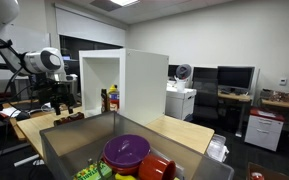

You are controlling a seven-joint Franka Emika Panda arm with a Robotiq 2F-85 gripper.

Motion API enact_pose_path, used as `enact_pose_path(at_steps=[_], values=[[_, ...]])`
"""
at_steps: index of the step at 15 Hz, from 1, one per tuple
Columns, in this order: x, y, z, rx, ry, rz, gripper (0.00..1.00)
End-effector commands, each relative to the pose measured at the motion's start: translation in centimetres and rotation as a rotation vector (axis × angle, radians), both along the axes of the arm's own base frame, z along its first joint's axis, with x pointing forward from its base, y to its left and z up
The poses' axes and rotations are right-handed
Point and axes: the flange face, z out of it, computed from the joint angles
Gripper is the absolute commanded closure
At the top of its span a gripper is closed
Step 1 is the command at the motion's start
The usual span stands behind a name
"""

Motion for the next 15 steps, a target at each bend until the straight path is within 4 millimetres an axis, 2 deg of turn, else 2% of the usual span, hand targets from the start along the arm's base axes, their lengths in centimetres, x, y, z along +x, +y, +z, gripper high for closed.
enact_pose_path(at_steps=[1,9,15], values=[[-0.3,0.9,-0.4,0.052,0.003,0.057,0.0],[-1.4,2.2,-1.2,0.074,0.06,-0.033,0.0],[-1.6,1.2,-1.4,0.064,0.074,-0.103,0.0]])
